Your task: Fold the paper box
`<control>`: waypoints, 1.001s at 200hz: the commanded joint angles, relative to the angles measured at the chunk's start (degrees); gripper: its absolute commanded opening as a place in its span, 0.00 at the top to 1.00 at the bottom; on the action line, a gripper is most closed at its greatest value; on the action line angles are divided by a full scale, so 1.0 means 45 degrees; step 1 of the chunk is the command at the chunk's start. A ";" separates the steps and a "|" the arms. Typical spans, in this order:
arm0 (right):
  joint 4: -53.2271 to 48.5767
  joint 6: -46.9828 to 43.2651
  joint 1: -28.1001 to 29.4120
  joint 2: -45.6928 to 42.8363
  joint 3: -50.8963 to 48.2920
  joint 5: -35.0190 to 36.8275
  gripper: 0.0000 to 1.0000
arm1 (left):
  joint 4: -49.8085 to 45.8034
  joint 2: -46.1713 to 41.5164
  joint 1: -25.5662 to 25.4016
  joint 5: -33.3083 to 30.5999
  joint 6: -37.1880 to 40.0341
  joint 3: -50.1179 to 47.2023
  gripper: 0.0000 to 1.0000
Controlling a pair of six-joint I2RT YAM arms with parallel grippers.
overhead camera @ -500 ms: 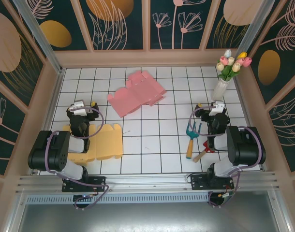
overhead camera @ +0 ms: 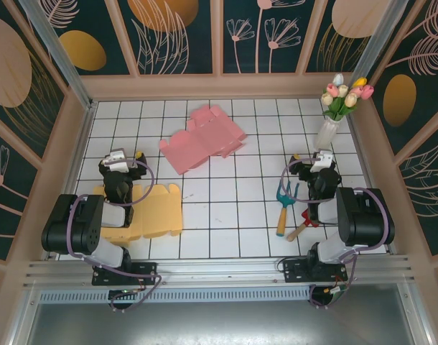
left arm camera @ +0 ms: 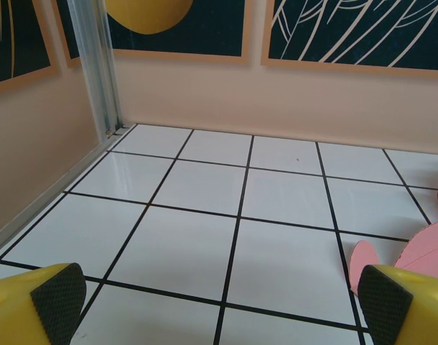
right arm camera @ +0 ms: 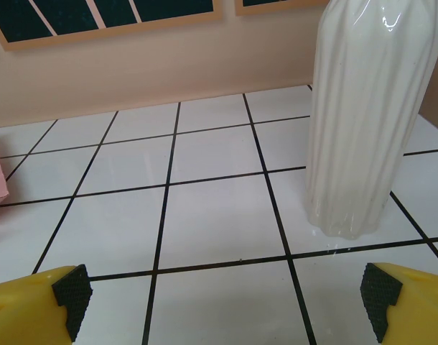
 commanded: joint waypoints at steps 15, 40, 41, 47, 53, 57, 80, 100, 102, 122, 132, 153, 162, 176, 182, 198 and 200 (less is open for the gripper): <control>0.0192 0.0027 -0.0040 -0.0018 0.0145 -0.0043 0.01 | 0.0250 -0.0080 0.0020 0.0214 0.0172 -0.0065 0.01; 0.0181 0.0031 -0.0039 -0.0029 0.0160 -0.0050 0.01 | 0.0172 -0.0083 0.0062 0.0348 0.0147 -0.0016 0.01; 0.0182 0.0029 -0.0034 -0.0020 0.0164 -0.0045 0.01 | 0.0172 -0.0084 0.0068 0.0350 0.0141 -0.0016 0.01; 0.0176 0.0042 -0.0059 -0.0021 0.0160 -0.0063 0.01 | 0.0174 -0.0075 0.0073 0.0350 0.0134 -0.0016 0.01; 0.0168 0.0077 -0.0077 -0.0023 0.0173 -0.0036 0.01 | 0.0161 -0.0068 0.0093 0.0384 0.0128 0.0000 0.01; 0.0163 0.0083 -0.0087 -0.0019 0.0174 -0.0058 0.01 | 0.0143 -0.0074 0.0111 0.0427 0.0132 0.0014 0.01; 0.0152 0.0087 -0.0102 -0.0022 0.0180 -0.0070 0.01 | 0.0054 -0.0075 0.0216 0.0546 0.0035 0.0047 0.01; 0.0162 0.0115 -0.0120 -0.0027 0.0179 -0.0098 0.01 | 0.0054 -0.0068 0.0230 0.0548 0.0025 0.0062 0.01; 0.0162 0.0108 -0.0125 -0.0029 0.0172 -0.0098 0.01 | 0.0054 -0.0081 0.0230 0.0547 0.0024 0.0062 0.01; 0.0124 0.0107 -0.0126 -0.0020 0.0222 -0.0098 0.01 | -0.0011 -0.0043 0.0239 0.0574 0.0017 0.0112 0.01; 0.0103 0.0111 -0.0141 -0.0010 0.0228 -0.0099 0.01 | -0.0003 -0.0063 0.0225 0.0583 0.0023 0.0082 0.01; 0.0143 0.0087 -0.0126 -0.0017 0.0192 -0.0089 0.01 | -0.0409 -0.0372 0.0158 0.0483 0.0158 0.0202 0.01; 0.0171 0.0069 -0.0105 -0.0013 0.0173 -0.0043 0.01 | -0.1554 -0.0925 -0.0004 -0.0444 0.0026 0.0592 0.01; 0.0172 0.0052 -0.0051 -0.0018 0.0181 0.0017 0.01 | -0.3987 -0.1863 -0.0083 -0.1798 -0.0513 0.1444 0.01; -0.0115 -0.0009 -0.0002 -0.0124 0.0334 0.0046 0.01 | -0.4589 -0.2213 -0.0135 -0.2431 -0.0811 0.1640 0.01; -0.2102 -0.0221 0.0497 -0.1124 0.0981 0.1040 0.01 | -0.6626 -0.3335 -0.0181 -0.3808 -0.2929 0.2145 0.01; -0.2410 -0.0225 0.0596 -0.1261 0.1080 0.1378 0.01 | -0.6875 -0.3461 -0.0181 -0.3882 -0.3244 0.2218 0.01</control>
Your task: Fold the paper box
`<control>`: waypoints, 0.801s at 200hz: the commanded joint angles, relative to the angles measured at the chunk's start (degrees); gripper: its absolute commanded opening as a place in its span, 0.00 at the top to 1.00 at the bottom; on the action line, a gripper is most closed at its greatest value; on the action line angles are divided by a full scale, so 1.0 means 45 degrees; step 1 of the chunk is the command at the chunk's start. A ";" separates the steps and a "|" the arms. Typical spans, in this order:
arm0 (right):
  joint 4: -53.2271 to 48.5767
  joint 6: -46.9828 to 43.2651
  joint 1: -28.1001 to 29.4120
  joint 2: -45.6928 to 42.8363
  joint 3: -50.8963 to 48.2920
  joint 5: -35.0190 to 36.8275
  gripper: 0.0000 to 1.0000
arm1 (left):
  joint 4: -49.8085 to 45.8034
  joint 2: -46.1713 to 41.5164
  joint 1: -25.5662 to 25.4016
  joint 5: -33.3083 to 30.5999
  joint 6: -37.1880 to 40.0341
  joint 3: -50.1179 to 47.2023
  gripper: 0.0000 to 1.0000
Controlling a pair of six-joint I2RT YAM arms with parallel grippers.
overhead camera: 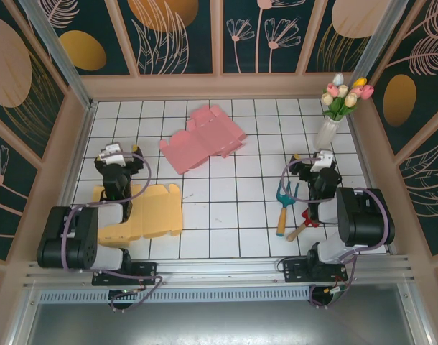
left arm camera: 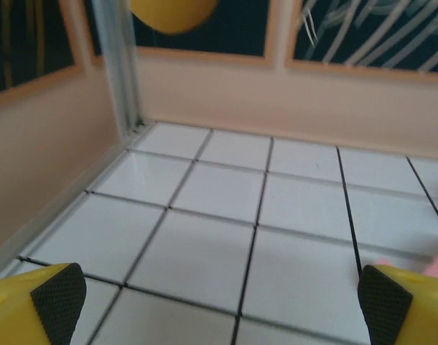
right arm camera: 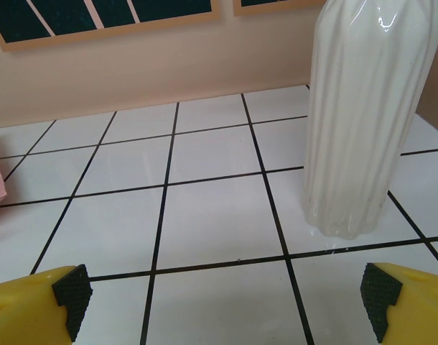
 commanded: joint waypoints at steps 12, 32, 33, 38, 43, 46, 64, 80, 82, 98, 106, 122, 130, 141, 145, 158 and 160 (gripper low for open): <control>-0.3346 -0.0158 0.1176 -0.1917 0.1353 0.2672 0.01 | -0.4602 -0.2234 -0.0084 -0.1809 -0.3385 0.1294 0.01; -0.5338 0.0300 0.2245 -0.2839 0.2302 0.4410 0.01 | -0.4530 -0.3026 -0.0083 -0.0587 -0.4072 0.1056 0.01; -0.5338 0.0300 0.2245 -0.2839 0.2302 0.4410 0.01 | -0.4545 -0.3060 -0.0083 -0.0554 -0.4114 0.1046 0.01; -0.6241 0.0585 0.2470 -0.3026 0.2778 0.4480 0.01 | -0.4681 -0.3196 -0.0083 -0.0364 -0.4252 0.1069 0.01; -0.7211 0.1024 0.2675 -0.3198 0.3314 0.4564 0.01 | -0.4857 -0.3308 -0.0084 -0.0166 -0.4360 0.1138 0.01; -0.7794 0.1244 0.2778 -0.3251 0.3621 0.4605 0.01 | -0.4970 -0.3372 -0.0083 -0.0054 -0.4414 0.1197 0.01; -1.0452 0.2425 0.3605 -0.3356 0.5302 0.4599 0.01 | -0.5508 -0.3634 -0.0100 0.0931 -0.4693 0.1503 0.01; -1.2127 0.3973 0.4247 -0.3068 0.6466 0.4443 0.01 | -0.6501 -0.3603 -0.0323 0.1525 -0.5455 0.2056 0.01; -1.2348 0.4229 0.4308 -0.3017 0.6644 0.4400 0.01 | -0.6592 -0.3577 -0.0397 0.1573 -0.5531 0.2121 0.01; -1.3554 0.6075 0.4857 -0.2316 0.7833 0.4014 0.02 | -0.7104 -0.3400 -0.1186 0.1572 -0.5958 0.2467 0.01; -1.3934 0.6836 0.5149 -0.1949 0.8324 0.4042 0.02 | -0.7108 -0.3283 -0.1647 0.1507 -0.6071 0.2546 0.01; -1.4383 0.7986 0.5687 -0.1158 0.9091 0.4144 0.03 | -0.7192 -0.2889 -0.2513 0.1178 -0.6168 0.2807 0.01; -1.4538 0.8464 0.5875 -0.0731 0.9393 0.4152 0.03 | -0.7277 -0.2636 -0.2900 0.0979 -0.6098 0.2957 0.01; -1.4636 0.8888 0.6067 -0.0131 0.9729 0.4016 0.03 | -0.7408 -0.2257 -0.3316 0.0681 -0.5976 0.3244 0.01; -1.4648 0.8986 0.6125 0.0086 0.9838 0.3916 0.04 | -0.7434 -0.2121 -0.3444 0.0583 -0.5914 0.3330 0.01; -1.4508 0.9129 0.6284 0.0748 1.0169 0.3648 0.07 | -0.7445 -0.1710 -0.3817 0.0269 -0.5795 0.3608 0.01; -1.4481 0.9151 0.6292 0.0852 1.0211 0.3616 0.07 | -0.7439 -0.1654 -0.3854 0.0248 -0.5796 0.3622 0.01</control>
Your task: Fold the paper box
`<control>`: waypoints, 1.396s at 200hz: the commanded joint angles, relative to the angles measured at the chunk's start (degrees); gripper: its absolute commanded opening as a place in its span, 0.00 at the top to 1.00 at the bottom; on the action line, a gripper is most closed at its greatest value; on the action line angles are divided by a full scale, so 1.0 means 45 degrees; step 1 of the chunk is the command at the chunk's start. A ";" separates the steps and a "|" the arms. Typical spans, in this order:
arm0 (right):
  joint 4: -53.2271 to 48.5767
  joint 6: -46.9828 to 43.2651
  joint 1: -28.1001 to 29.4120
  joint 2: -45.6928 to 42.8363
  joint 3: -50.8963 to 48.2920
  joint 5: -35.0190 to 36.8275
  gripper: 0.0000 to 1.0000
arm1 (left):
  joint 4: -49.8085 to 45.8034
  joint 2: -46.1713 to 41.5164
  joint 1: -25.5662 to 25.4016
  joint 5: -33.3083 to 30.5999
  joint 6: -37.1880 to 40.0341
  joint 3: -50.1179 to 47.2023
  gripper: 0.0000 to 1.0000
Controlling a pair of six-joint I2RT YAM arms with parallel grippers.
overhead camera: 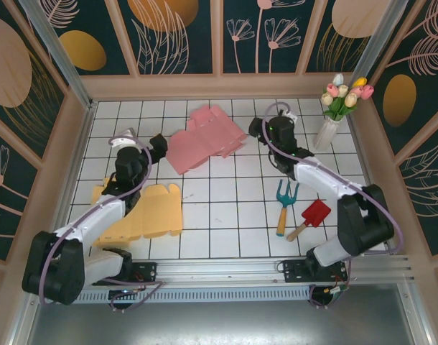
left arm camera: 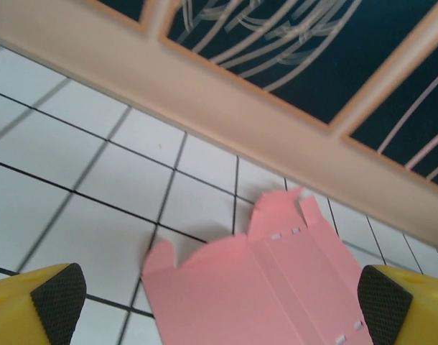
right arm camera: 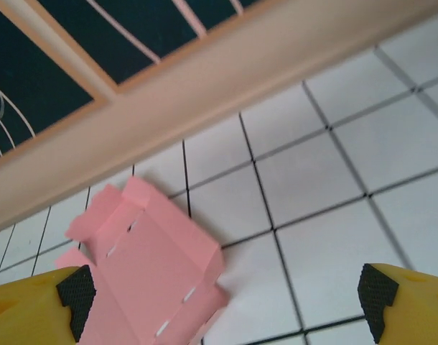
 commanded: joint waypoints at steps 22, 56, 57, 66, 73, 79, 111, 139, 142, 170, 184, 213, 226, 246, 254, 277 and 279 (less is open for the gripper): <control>-0.0535 0.1757 0.0467 0.1866 0.0932 -0.0572 0.13 | -0.0198 0.1091 -0.0795 -0.0681 -0.0158 0.0721 0.01; 0.0129 0.2023 0.0817 0.2809 0.0989 -0.0438 0.22 | 0.0808 0.1648 -0.1067 -0.1171 -0.0085 0.0495 0.01; 0.0128 0.2026 0.0815 0.2849 0.1000 -0.0431 0.22 | 0.0853 0.1684 -0.1072 -0.1185 -0.0075 0.0492 0.01; 0.0159 0.2130 0.0871 0.3147 0.1106 -0.0453 0.24 | 0.1087 0.1844 -0.1111 -0.1264 -0.0085 0.0463 0.01; 0.0192 0.2241 0.0909 0.3355 0.1189 -0.0507 0.26 | 0.1210 0.1978 -0.1136 -0.1306 -0.0086 0.0436 0.01; 0.0230 0.2300 0.0957 0.3528 0.1255 -0.0566 0.26 | 0.1338 0.2082 -0.1155 -0.1307 -0.0068 0.0431 0.01; 0.0695 0.2650 0.1145 0.4431 0.1564 -0.0918 0.31 | 0.1908 0.2625 -0.1292 -0.1326 0.0051 0.0383 0.01; 0.0872 0.2898 0.1221 0.5247 0.2049 -0.0978 0.31 | 0.2190 0.3258 -0.1292 -0.1081 0.0070 0.0521 0.01; 0.0880 0.2920 0.1223 0.5319 0.2105 -0.0972 0.32 | 0.2187 0.3310 -0.1292 -0.1050 0.0078 0.0555 0.01; 0.0760 0.2970 0.1224 0.5909 0.2560 -0.0912 0.34 | 0.2206 0.3704 -0.1292 -0.0823 0.0076 0.0719 0.01; 0.0789 0.2992 0.1204 0.6111 0.2669 -0.0962 0.38 | 0.2300 0.3749 -0.1303 -0.0828 0.0066 0.0695 0.01; 0.0812 0.3145 0.1185 0.6328 0.2774 -0.0829 0.40 | 0.2430 0.3900 -0.1312 -0.0809 0.0051 0.0700 0.01; 0.0930 0.3238 0.1185 0.6344 0.2708 -0.0720 0.43 | 0.2460 0.4013 -0.1312 -0.0790 0.0031 0.0700 0.01; 0.1007 0.3266 0.1165 0.6392 0.2725 -0.0672 0.49 | 0.2479 0.4170 -0.1333 -0.0668 0.0003 0.0705 0.01; 0.1007 0.3315 0.1165 0.6406 0.2727 -0.0649 0.54 | 0.2460 0.4199 -0.1344 -0.0643 0.0015 0.0705 0.01; 0.1070 0.3396 0.1146 0.6413 0.2662 -0.0508 0.57 | 0.2445 0.4220 -0.1356 -0.0681 0.0041 0.0719 0.01; 0.1066 0.3382 0.1146 0.6406 0.2664 -0.0479 0.57 | 0.2442 0.4219 -0.1357 -0.0679 0.0049 0.0723 0.01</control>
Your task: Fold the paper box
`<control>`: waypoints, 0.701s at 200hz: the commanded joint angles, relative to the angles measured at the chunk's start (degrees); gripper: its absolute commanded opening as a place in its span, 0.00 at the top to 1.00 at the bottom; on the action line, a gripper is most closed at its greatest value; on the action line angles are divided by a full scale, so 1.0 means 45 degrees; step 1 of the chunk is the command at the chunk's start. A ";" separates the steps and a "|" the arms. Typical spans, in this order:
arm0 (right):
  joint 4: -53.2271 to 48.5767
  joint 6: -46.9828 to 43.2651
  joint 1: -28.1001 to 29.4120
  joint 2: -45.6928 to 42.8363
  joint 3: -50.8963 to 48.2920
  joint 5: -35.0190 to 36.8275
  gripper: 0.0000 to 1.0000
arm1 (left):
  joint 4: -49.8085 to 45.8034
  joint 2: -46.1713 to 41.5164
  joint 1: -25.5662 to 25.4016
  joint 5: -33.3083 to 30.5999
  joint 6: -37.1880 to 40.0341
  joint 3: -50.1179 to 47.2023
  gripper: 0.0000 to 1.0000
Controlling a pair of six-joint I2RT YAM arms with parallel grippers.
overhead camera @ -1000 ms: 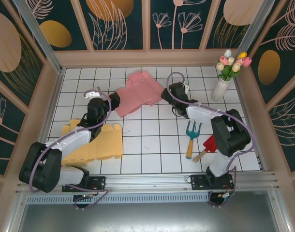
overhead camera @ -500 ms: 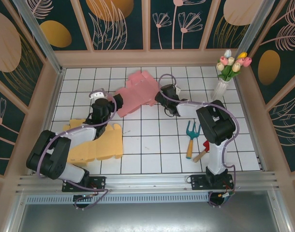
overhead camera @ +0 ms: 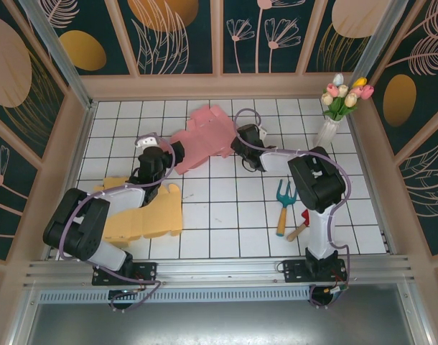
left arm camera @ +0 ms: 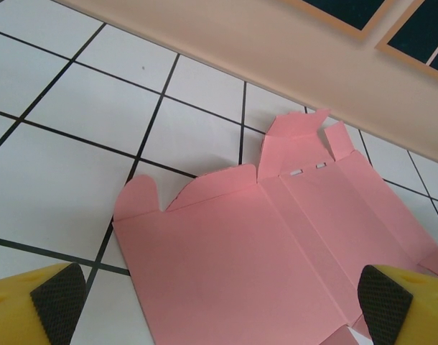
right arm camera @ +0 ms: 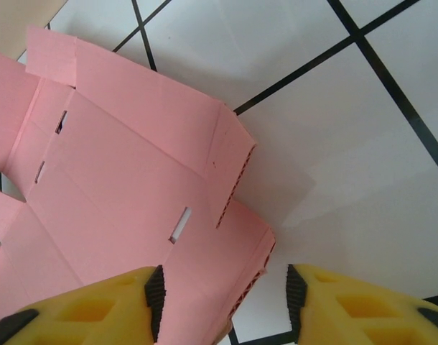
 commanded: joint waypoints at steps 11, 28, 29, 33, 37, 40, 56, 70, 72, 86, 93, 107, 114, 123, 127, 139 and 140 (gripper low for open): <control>0.0249 0.0237 -0.0004 0.0271 0.0214 0.0565 0.60 | 0.0442 0.0111 -0.0100 0.0152 0.0042 0.0345 0.01; 0.0200 0.0238 -0.0073 0.0293 0.0253 0.0724 0.67 | 0.0420 0.0112 -0.0132 0.0255 0.0023 0.0409 0.01; 0.0200 0.0230 -0.0078 0.0284 0.0262 0.0721 0.67 | 0.0420 0.0111 -0.0134 0.0258 0.0013 0.0424 0.01; 0.0210 0.0225 -0.0112 0.0286 0.0269 0.0720 0.68 | 0.0420 0.0129 -0.0137 0.0278 0.0021 0.0436 0.01; 0.0197 0.0233 -0.0137 0.0291 0.0266 0.0735 0.69 | 0.0420 0.0141 -0.0149 0.0298 0.0008 0.0448 0.01; 0.0198 0.0235 -0.0156 0.0277 0.0274 0.0733 0.70 | 0.0420 0.0148 -0.0151 0.0327 0.0003 0.0447 0.01; 0.0220 0.0238 -0.0244 0.0271 0.0272 0.0745 0.75 | 0.0371 0.0234 -0.0157 0.0451 -0.0051 0.0564 0.01; 0.0329 0.0197 -0.0333 0.0247 0.0250 0.0753 0.77 | 0.0214 0.0377 -0.0174 0.0535 -0.0066 0.0744 0.01; 0.0345 0.0181 -0.0361 0.0229 0.0242 0.0756 0.78 | 0.0183 0.0396 -0.0175 0.0535 -0.0058 0.0774 0.01; 0.0460 0.0109 -0.0456 0.0167 0.0207 0.0840 0.81 | 0.0074 0.0495 -0.0176 0.0602 -0.0102 0.0914 0.01; 0.0493 0.0026 -0.0519 0.0140 0.0216 0.0937 0.84 | 0.0087 0.0503 -0.0186 0.0649 -0.0152 0.0940 0.01; 0.0371 -0.0158 -0.0646 0.0151 0.0365 0.1198 0.89 | 0.0092 0.0501 -0.0214 0.0756 -0.0222 0.1004 0.01; 0.0258 -0.0305 -0.0736 0.0148 0.0471 0.1276 0.93 | 0.0078 0.0500 -0.0233 0.0805 -0.0231 0.1056 0.01; 0.0106 -0.0499 -0.0824 0.0133 0.0645 0.1367 0.98 | 0.0023 0.0500 -0.0254 0.0860 -0.0252 0.1132 0.01; 0.0025 -0.0587 -0.0872 0.0105 0.0712 0.1402 1.00 | -0.0009 0.0500 -0.0266 0.0911 -0.0252 0.1173 0.01; -0.0090 -0.0992 -0.0973 -0.0044 0.0848 0.1636 1.00 | -0.0198 0.0500 -0.0297 0.1069 -0.0236 0.1362 0.01; -0.0101 -0.1040 -0.0978 -0.0070 0.0844 0.1656 1.00 | -0.0211 0.0500 -0.0305 0.1085 -0.0233 0.1379 0.01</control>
